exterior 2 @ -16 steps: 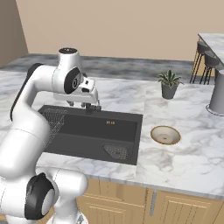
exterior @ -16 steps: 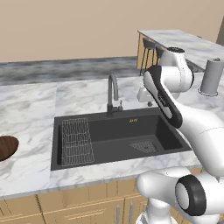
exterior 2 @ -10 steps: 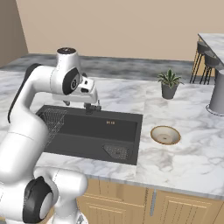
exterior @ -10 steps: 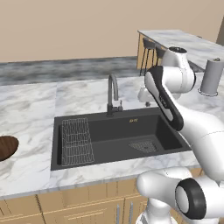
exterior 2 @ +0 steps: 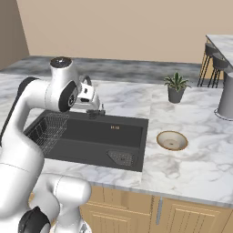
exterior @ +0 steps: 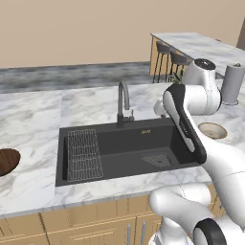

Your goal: Rinse each bowl for a few seconds and place them down in the sink or on the counter.

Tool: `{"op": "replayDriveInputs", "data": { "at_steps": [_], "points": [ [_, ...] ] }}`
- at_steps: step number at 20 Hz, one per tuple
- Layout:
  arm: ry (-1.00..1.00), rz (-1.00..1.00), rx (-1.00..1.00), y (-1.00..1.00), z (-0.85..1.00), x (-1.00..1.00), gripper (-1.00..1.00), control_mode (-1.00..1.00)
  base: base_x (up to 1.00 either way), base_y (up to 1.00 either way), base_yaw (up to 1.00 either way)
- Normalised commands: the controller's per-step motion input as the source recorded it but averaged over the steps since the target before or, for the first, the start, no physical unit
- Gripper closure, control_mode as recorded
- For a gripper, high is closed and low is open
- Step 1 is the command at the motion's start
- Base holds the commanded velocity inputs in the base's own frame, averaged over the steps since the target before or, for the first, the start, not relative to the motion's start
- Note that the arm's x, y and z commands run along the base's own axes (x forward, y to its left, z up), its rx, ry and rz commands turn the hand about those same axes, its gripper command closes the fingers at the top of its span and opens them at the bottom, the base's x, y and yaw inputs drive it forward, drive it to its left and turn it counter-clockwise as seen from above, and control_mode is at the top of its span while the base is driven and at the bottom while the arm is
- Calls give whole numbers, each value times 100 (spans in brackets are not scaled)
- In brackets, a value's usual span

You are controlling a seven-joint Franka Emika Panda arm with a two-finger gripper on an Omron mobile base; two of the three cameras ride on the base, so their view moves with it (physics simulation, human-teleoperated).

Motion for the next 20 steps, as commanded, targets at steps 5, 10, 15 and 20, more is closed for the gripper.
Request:
{"op": "replayDriveInputs", "data": {
  "at_steps": [5, 10, 15, 20],
  "points": [
    [-15, 0, 0, 0, -8, 0, -100, -100, 0, 0, 0],
    [-12, 0, 0, 0, -9, 4, -100, -100, 0, 0, 0],
    [-11, 1, 0, 0, -5, 6, -100, -100, 0, 0, 0],
    [-8, 3, 0, -3, -6, 16, -100, -100, 0, 0, 0]
  ]
}}
